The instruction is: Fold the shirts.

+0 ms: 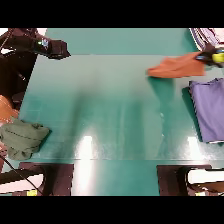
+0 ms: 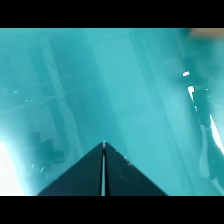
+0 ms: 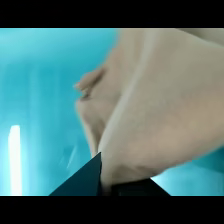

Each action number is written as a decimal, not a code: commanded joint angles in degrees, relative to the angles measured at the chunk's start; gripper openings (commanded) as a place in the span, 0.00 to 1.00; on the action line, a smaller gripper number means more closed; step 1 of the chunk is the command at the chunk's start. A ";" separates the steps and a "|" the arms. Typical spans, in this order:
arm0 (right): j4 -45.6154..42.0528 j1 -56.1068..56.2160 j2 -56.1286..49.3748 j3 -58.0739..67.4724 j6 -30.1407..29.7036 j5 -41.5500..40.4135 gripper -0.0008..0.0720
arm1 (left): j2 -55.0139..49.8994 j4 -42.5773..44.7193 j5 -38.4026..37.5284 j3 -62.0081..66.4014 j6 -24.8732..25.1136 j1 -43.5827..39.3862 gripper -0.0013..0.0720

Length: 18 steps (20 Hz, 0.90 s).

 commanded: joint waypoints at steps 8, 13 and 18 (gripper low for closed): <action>4.46 -17.62 4.57 0.09 0.17 -2.25 0.03 | 0.00 -0.68 0.17 0.00 -1.81 -0.42 0.05; 3.61 -19.10 11.93 0.04 0.24 -0.02 0.03 | 0.00 -1.14 0.11 0.00 -1.75 -0.42 0.05; -9.90 -19.65 16.31 -1.05 4.35 11.56 0.03 | 0.00 -1.16 -0.04 0.00 -1.60 -0.42 0.05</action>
